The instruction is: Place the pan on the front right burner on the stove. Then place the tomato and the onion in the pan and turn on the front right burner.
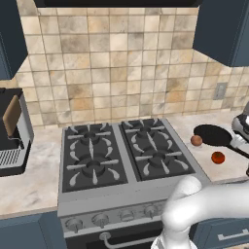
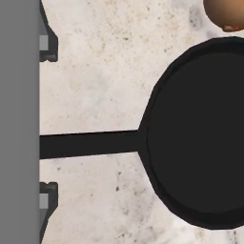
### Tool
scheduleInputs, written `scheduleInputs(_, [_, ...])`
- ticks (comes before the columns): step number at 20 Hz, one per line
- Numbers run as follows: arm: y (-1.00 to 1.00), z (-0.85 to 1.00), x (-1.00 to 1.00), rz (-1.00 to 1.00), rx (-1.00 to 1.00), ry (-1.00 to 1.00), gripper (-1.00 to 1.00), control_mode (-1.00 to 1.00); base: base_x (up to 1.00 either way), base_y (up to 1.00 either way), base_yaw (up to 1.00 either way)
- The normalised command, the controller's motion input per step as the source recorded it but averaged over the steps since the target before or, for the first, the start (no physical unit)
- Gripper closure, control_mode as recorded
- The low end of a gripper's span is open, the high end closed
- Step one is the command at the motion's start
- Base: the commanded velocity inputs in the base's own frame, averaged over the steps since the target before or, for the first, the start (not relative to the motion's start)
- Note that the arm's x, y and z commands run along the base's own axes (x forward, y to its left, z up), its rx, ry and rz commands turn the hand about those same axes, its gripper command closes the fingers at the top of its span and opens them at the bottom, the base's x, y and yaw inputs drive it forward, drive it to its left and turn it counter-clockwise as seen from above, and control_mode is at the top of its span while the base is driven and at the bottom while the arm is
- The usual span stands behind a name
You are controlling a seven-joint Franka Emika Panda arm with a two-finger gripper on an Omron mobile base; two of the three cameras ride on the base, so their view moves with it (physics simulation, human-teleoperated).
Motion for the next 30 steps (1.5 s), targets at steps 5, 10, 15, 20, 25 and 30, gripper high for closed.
scheduleInputs(5, [0.00, -0.24, 0.14, 0.01, 0.00, 0.00, -1.00, -1.00, 0.00, 0.00, 0.00])
scheduleInputs(10, [-0.01, -0.24, 0.15, 0.02, 0.00, 0.00, -1.00, -1.00, 0.00, 0.00, 0.00])
scheduleInputs(15, [-0.31, -0.11, 0.01, 0.02, 0.00, 0.00, -1.00, -1.00, 0.00, 0.00, 0.00])
scheduleInputs(20, [-0.24, -0.10, 0.01, 0.02, 0.00, 0.00, -1.00, -1.00, 0.00, 0.00, 0.00])
scheduleInputs(25, [-0.13, -0.04, 0.00, 0.03, 0.00, 0.00, -1.00, -1.00, 0.00, 0.00, 0.00])
scheduleInputs(30, [-0.02, -0.02, 0.00, 0.03, 0.00, 0.00, -1.00, -1.00, 0.00, 0.00, 0.00])
